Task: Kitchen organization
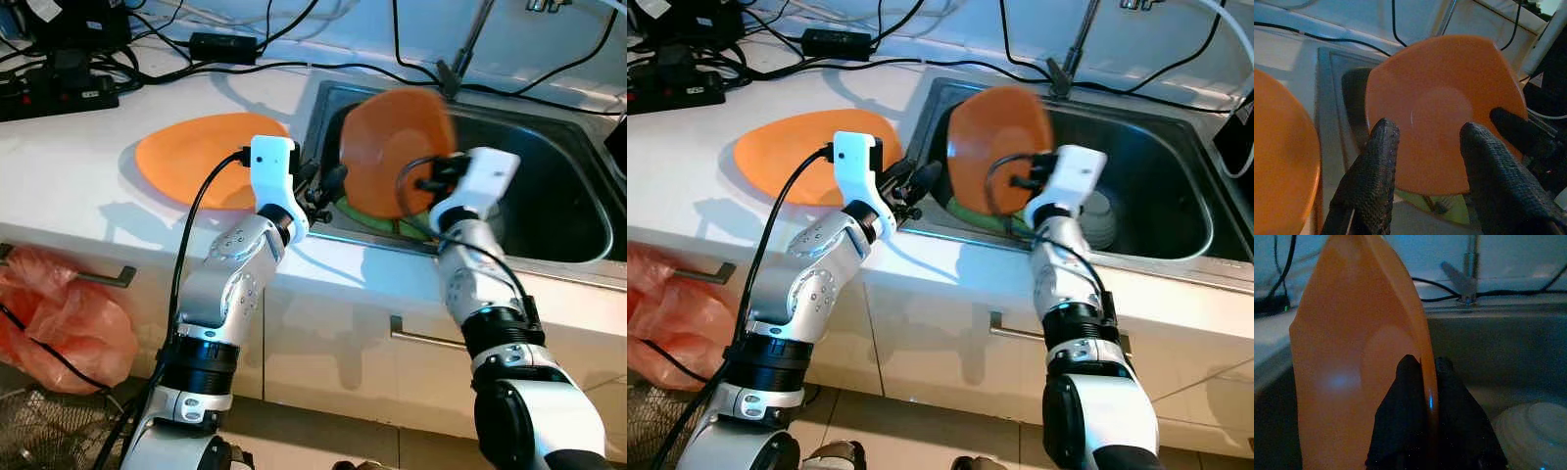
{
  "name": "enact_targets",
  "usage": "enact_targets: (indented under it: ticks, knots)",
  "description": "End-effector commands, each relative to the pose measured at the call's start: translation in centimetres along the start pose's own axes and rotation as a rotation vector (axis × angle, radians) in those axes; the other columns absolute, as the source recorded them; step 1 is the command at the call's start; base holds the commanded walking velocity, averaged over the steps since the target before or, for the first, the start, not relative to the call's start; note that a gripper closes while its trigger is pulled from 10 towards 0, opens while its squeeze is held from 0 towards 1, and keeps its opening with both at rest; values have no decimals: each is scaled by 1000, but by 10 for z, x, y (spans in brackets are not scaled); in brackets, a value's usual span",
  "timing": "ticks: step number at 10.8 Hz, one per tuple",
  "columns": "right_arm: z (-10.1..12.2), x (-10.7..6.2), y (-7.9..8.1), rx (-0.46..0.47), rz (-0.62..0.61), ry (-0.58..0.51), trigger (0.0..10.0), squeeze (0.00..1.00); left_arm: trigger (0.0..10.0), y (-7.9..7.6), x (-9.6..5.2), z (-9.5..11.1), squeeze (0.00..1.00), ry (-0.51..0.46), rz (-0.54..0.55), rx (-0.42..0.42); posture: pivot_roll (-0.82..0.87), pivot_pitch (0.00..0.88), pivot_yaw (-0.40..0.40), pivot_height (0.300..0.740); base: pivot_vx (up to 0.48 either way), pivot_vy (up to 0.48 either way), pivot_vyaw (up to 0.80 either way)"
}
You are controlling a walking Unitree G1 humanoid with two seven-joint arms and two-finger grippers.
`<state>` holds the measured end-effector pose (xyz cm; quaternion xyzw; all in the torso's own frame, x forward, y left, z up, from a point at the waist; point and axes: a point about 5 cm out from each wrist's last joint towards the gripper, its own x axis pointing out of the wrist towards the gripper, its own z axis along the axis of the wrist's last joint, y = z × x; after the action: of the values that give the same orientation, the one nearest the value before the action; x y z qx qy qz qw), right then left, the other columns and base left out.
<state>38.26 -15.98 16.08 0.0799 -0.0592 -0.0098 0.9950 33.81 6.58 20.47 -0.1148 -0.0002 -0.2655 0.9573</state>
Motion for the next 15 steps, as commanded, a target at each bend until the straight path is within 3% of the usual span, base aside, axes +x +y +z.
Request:
enact_targets:
  ticks: [1,3,4,5,8,9,10,11,15]
  knots:
    - [3,0,-6,-68,-14,-21,10000,0,10000,-5,-1,-1,0,7,-23,18,121,82,-81,740,0,0,0]
    - [-2,-1,-1,-135,18,-2,10000,0,10000,-5,-2,-1,0,6,-19,22,122,84,-83,740,0,0,0]
    - [-7,-1,1,-144,34,23,10000,212,10000,-4,-2,-1,0,5,-16,24,122,85,-83,740,0,0,0]
    - [-11,-2,2,-149,33,43,10000,1000,10000,-4,-2,-1,0,5,-16,25,122,86,-84,740,0,0,0]
    - [-15,-3,5,-160,46,67,10000,984,10000,-4,-2,-1,0,7,-14,25,122,88,-86,740,0,0,0]
    - [-16,-3,5,-154,52,70,10000,294,10000,-4,-3,-1,0,8,-12,24,122,89,-86,740,0,0,0]
    - [-16,-3,6,-154,54,70,10000,0,10000,-4,-3,-2,0,7,-10,25,122,89,-86,740,0,0,0]
    - [-15,-2,6,-143,52,65,10000,0,10000,-3,-2,0,0,-6,2,28,122,89,-85,740,0,0,0]
    - [-5,0,18,222,125,32,10000,0,10000,19,-7,25,0,-178,176,34,125,87,-84,740,0,0,0]
